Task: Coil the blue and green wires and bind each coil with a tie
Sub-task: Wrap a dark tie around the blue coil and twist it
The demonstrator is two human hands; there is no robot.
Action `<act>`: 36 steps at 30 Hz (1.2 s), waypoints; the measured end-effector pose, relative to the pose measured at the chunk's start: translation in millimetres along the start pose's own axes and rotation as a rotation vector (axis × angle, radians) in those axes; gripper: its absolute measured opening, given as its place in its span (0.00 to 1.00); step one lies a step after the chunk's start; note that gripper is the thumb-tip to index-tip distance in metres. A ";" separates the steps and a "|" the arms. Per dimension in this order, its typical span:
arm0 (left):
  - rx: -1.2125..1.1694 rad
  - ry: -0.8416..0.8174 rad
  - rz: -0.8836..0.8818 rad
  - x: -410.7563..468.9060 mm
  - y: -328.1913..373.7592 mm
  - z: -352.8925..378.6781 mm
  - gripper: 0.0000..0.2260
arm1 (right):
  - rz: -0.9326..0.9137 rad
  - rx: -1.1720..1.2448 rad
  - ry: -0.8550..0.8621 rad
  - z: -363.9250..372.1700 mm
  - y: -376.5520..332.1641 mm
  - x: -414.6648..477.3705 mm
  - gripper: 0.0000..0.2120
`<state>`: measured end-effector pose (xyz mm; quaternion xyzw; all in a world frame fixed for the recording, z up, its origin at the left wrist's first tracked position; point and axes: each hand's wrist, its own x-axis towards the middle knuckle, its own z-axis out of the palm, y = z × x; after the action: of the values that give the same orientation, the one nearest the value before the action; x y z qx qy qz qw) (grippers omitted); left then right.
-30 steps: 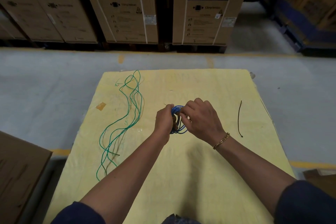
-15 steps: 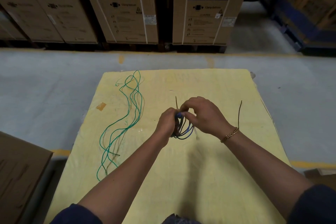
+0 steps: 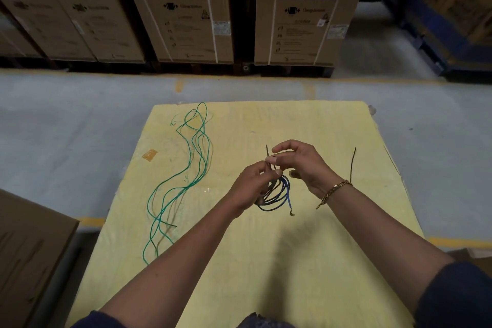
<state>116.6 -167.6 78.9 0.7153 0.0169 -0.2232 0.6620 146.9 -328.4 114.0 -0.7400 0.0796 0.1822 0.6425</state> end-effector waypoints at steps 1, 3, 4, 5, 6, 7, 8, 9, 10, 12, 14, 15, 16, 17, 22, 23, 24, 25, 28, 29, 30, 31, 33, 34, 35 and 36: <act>0.005 0.002 -0.001 -0.3 -0.3 -0.7 0.10 | 0.001 0.015 -0.008 -0.2 -0.1 -0.7 0.11; -0.022 -0.012 -0.012 -2.3 0.2 -2.0 0.10 | 0.002 0.117 -0.026 -2.5 1.0 -1.9 0.07; -0.042 -0.027 -0.019 -3.6 1.4 -2.7 0.11 | 0.013 0.193 -0.010 -4.6 3.3 -1.3 0.05; -0.059 -0.048 -0.023 -5.0 3.1 -3.0 0.13 | 0.031 0.253 0.018 -7.0 6.6 0.0 0.05; -0.070 -0.074 -0.023 -6.8 5.1 -3.2 0.14 | 0.053 0.270 0.031 -9.0 10.6 1.7 0.07; -0.076 -0.098 -0.024 -8.5 6.9 -3.3 0.15 | 0.071 0.250 0.006 -10.2 15.0 3.2 0.09; -0.079 -0.120 -0.021 -10.0 8.2 -2.9 0.14 | 0.081 0.223 -0.052 -10.0 18.9 3.7 0.11; -0.081 -0.141 -0.013 -11.4 9.5 -2.0 0.12 | 0.080 0.207 -0.120 -9.1 22.3 3.8 0.12; -0.085 -0.156 -0.003 -12.4 10.2 -1.2 0.10 | 0.071 0.205 -0.176 -8.0 24.8 3.8 0.12; -0.098 -0.168 0.014 -13.6 10.4 -0.4 0.08 | 0.036 0.210 -0.234 -5.9 25.0 2.9 0.09; -0.114 -0.157 0.016 -13.4 10.0 -1.6 0.08 | -0.004 0.204 -0.238 -5.2 23.0 1.2 0.07; -0.121 -0.148 0.007 -13.1 10.0 -2.7 0.08 | -0.018 0.198 -0.224 -5.4 22.5 0.3 0.07; -0.126 -0.139 -0.006 -12.6 9.9 -3.8 0.09 | -0.031 0.183 -0.207 -6.0 22.2 -0.9 0.08; -0.131 -0.132 -0.021 -12.1 9.5 -4.8 0.10 | -0.045 0.161 -0.201 -6.9 21.9 -2.0 0.09; -0.122 -0.131 -0.045 -9.3 7.6 -9.9 0.13 | -0.101 -0.028 -0.229 -8.6 19.1 -6.7 0.06; -0.116 -0.131 -0.045 -8.7 7.6 -10.1 0.13 | -0.118 -0.060 -0.222 -8.9 18.5 -6.2 0.05; -0.112 -0.129 -0.045 -8.4 7.6 -10.4 0.13 | -0.133 -0.086 -0.218 -9.1 17.8 -5.5 0.05; -0.111 -0.126 -0.045 -8.1 7.7 -10.5 0.12 | -0.146 -0.117 -0.218 -9.4 17.3 -4.3 0.05; -0.115 -0.089 -0.064 -7.5 9.6 -9.4 0.08 | -0.163 -0.239 -0.226 -8.6 16.7 -2.0 0.05; -0.100 -0.061 -0.070 -7.5 10.8 -8.4 0.06 | -0.167 -0.260 -0.217 -7.5 17.4 -1.8 0.05; -0.073 -0.026 -0.067 -7.2 11.5 -7.3 0.05 | -0.171 -0.258 -0.198 -6.1 18.6 -1.9 0.05; -0.044 0.007 -0.050 -6.9 11.8 -6.0 0.04 | -0.176 -0.236 -0.175 -4.4 19.8 -2.6 0.05; -0.016 0.048 -0.006 -6.8 12.4 -3.8 0.04 | -0.180 -0.157 -0.128 -1.4 21.7 -5.1 0.04; -0.020 0.057 0.006 -7.2 12.4 -3.2 0.05 | -0.179 -0.118 -0.109 -0.6 22.5 -6.3 0.04; -0.035 0.061 0.012 -7.5 12.3 -3.0 0.06 | -0.178 -0.090 -0.091 0.2 22.9 -7.7 0.04; -0.049 0.066 0.013 -7.9 12.0 -3.2 0.06 | -0.177 -0.075 -0.070 1.3 23.4 -9.1 0.05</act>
<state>114.2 -163.9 92.9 0.7058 0.0396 -0.1946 0.6800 130.1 -331.9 95.6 -0.7609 -0.0153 0.1533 0.6303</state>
